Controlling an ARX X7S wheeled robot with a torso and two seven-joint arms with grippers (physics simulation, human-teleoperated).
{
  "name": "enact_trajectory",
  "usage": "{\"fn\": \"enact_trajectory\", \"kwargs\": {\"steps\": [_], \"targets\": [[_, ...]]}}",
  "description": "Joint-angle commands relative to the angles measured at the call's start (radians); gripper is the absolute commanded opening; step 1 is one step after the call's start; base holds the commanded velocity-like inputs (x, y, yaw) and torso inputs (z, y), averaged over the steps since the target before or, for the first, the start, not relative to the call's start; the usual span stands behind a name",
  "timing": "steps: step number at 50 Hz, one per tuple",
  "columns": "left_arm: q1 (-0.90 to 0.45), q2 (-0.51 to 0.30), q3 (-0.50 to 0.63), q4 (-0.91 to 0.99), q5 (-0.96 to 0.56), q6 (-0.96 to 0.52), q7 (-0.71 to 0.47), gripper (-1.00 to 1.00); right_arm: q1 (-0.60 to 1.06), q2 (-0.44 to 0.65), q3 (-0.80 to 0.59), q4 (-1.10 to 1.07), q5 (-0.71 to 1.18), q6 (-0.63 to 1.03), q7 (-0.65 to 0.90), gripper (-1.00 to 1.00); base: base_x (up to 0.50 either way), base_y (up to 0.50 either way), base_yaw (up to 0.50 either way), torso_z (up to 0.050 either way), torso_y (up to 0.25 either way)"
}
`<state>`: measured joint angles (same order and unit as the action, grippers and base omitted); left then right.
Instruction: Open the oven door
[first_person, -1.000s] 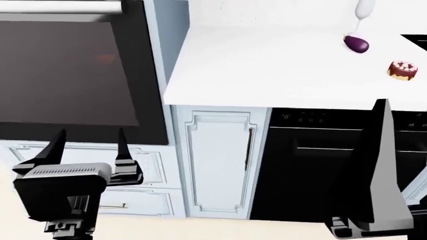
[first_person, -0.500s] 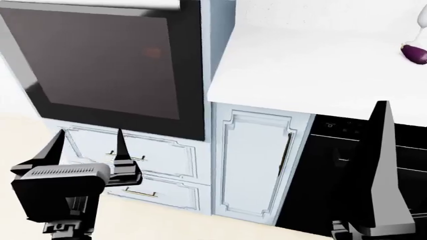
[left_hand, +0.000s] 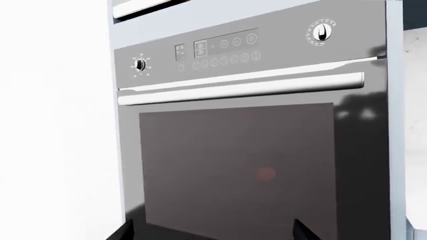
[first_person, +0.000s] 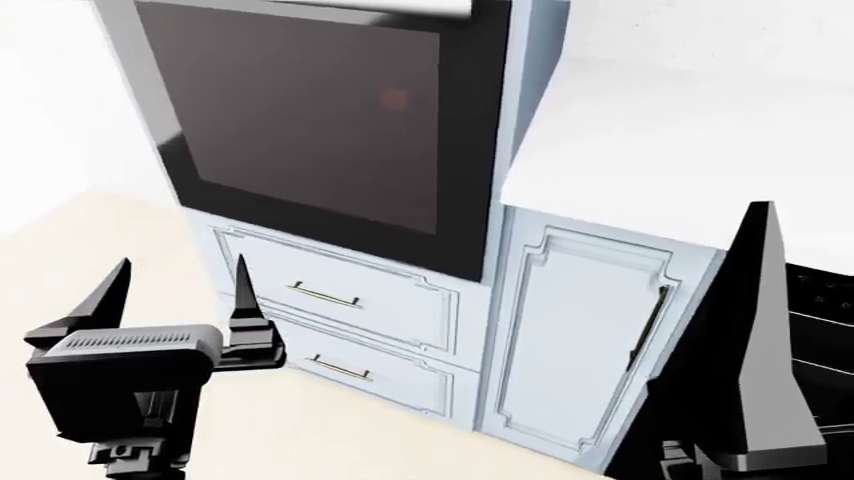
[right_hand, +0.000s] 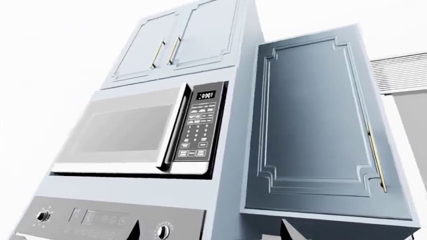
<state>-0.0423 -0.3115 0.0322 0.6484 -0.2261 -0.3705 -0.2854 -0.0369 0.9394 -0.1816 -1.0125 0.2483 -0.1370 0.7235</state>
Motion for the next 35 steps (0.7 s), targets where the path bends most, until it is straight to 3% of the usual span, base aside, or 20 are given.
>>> {"fn": "enact_trajectory", "kwargs": {"steps": [1,35], "targets": [[0.019,-0.01,-0.01,0.016,-0.011,0.003,-0.002,1.0,-0.001,0.002,-0.006,0.002,-0.004,-0.007,0.002,1.0,-0.02,-0.01,0.5,0.0,0.0],[0.003,-0.015,0.004,0.001,-0.015,0.005,-0.013,1.0,-0.001,0.014,-0.015,-0.002,-0.006,-0.011,0.015,1.0,-0.02,-0.01,0.5,0.0,0.0]]}}
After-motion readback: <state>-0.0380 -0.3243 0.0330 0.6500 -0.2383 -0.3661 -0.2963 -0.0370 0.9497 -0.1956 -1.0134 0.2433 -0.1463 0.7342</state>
